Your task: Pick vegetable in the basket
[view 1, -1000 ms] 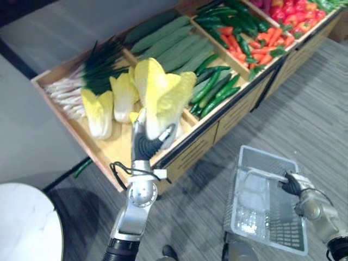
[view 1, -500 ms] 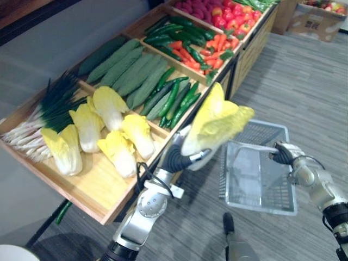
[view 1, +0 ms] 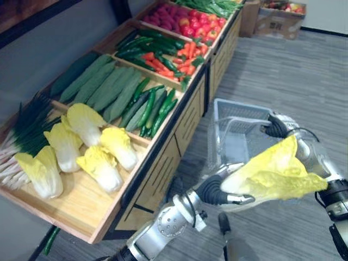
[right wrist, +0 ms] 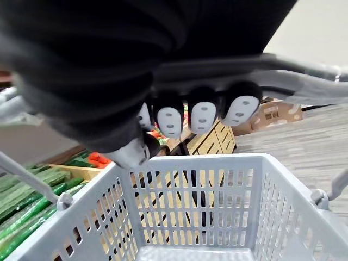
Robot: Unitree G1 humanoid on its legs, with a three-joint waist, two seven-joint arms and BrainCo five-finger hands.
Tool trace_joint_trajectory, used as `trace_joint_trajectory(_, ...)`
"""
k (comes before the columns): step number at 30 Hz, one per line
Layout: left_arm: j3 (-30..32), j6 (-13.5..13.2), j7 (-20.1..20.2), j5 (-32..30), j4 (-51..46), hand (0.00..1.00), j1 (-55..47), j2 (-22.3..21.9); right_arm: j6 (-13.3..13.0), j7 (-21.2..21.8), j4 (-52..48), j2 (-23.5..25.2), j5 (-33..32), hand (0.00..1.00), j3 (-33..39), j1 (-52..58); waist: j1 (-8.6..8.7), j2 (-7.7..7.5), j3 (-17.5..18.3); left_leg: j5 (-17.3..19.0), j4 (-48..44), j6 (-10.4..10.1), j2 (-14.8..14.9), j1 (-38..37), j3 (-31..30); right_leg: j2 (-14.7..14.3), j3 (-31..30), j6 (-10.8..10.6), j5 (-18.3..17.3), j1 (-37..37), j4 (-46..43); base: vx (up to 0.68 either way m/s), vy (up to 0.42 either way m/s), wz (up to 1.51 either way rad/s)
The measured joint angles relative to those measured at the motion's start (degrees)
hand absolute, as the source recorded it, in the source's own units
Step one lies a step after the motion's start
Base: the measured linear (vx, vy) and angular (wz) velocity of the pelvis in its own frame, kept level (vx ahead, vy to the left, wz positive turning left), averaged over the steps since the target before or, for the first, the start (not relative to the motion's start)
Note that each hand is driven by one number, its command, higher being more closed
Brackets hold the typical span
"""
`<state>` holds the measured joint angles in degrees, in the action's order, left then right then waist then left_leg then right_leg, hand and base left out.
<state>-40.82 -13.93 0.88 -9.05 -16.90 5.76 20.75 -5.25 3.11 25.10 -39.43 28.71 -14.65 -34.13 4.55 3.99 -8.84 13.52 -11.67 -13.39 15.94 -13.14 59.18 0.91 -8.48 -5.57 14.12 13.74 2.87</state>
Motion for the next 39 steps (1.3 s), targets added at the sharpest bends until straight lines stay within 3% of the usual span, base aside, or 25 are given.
trace_joint_trajectory(5, -3.44, -0.09, 2.25, 0.06, 0.25, 1.0, 1.34, 0.74, 0.15, 0.43, -0.41, 0.02, 0.03, 1.0, -3.17, -2.43, 0.15, 0.41, 0.27, 1.04, -3.03, -0.88, 1.73, 0.07, 2.37, -1.17, -1.07, 0.02, -0.03, 1.1, -0.85, -0.07, -0.035, -0.21)
trace_joint_trajectory(9, -3.72, 0.11, 2.84, -0.33, 4.21, 1.0, 1.37, -0.5, 0.59, 3.74, -5.47, 0.0, 0.02, 1.0, -6.47, -2.71, 0.74, 0.91, 0.76, 1.74, -4.89, -1.38, 2.94, 0.02, 4.13, -2.12, -1.76, 0.14, -0.13, 2.0, -1.07, -0.06, -0.034, -0.18)
trace_joint_trajectory(15, 3.55, 3.04, 1.56, -8.44, 15.27, 1.0, 2.84, -8.92, -0.26, 9.09, -15.06, 0.5, -0.15, 1.0, -11.25, -2.23, 1.84, 0.72, 1.1, 1.86, -5.58, -1.57, 3.65, -1.08, 6.38, -3.53, -3.38, 0.39, 0.08, 2.02, -1.34, -0.03, -0.019, -0.16)
trace_joint_trajectory(20, 7.26, 4.94, -0.63, -16.27, 21.2, 1.0, 5.79, -12.39, -0.61, 12.6, -17.98, 1.46, -0.67, 1.0, -11.78, -1.06, 2.21, 0.19, 1.42, 1.87, -5.44, -1.59, 3.32, -2.12, 8.09, -4.06, -4.67, 0.39, 0.07, 2.03, -1.67, -0.04, -0.001, -0.15)
trace_joint_trajectory(22, 8.41, 6.09, -0.67, -19.66, 25.79, 1.0, 7.1, -14.28, -0.51, 13.87, -18.72, 1.7, -1.74, 1.0, -11.82, 0.34, 2.87, -0.79, 1.98, 1.9, -5.44, -1.64, 3.15, -2.43, 8.82, -4.35, -5.49, 0.39, 0.08, 2.2, -1.76, -0.05, -0.003, -0.15)
trace_joint_trajectory(28, 12.16, 9.08, -0.75, -23.84, 33.93, 1.0, 10.4, -16.62, -0.39, 15.04, -20.66, 1.55, -2.71, 1.0, -12.8, 1.22, 3.28, -1.66, 2.47, 2.07, -5.51, -1.9, 2.46, -3.6, 12.25, -5.57, -8.54, 0.57, 0.43, 3.2, -1.95, -0.03, 0.003, -0.28)
trace_joint_trajectory(32, 13.67, 9.2, -0.74, -25.06, 38.16, 1.0, 12.12, -17.57, -0.23, 15.75, -20.79, 1.4, -2.76, 1.0, -12.91, 1.23, 3.26, -1.67, 2.46, 2.07, -5.52, -1.9, 2.5, -4.06, 13.27, -6.24, -9.38, 0.8, 0.63, 3.33, -1.94, -0.02, -0.008, -0.15)
trace_joint_trajectory(33, 14.05, 9.42, -0.71, -25.61, 39.15, 0.0, 12.52, -17.99, -0.21, 15.97, -20.79, 1.39, -2.76, 1.0, -12.91, 1.23, 3.24, -1.67, 2.46, 2.07, -5.52, -1.9, 2.42, -4.06, 13.65, -6.31, -9.6, 0.71, 0.7, 3.51, -1.94, -0.02, 0.001, -0.11)
trace_joint_trajectory(39, 13.97, 10.4, 0.0, -28.84, 44.01, 0.0, 14.9, -18.75, 0.02, 17.12, -20.83, 1.06, -2.75, 1.0, -13.0, 1.24, 3.2, -1.82, 2.35, 2.07, -5.41, -1.9, 1.8, -3.96, 14.37, -6.34, -10.57, 0.94, 1.17, 4.04, -1.88, -0.02, 0.002, -0.07)
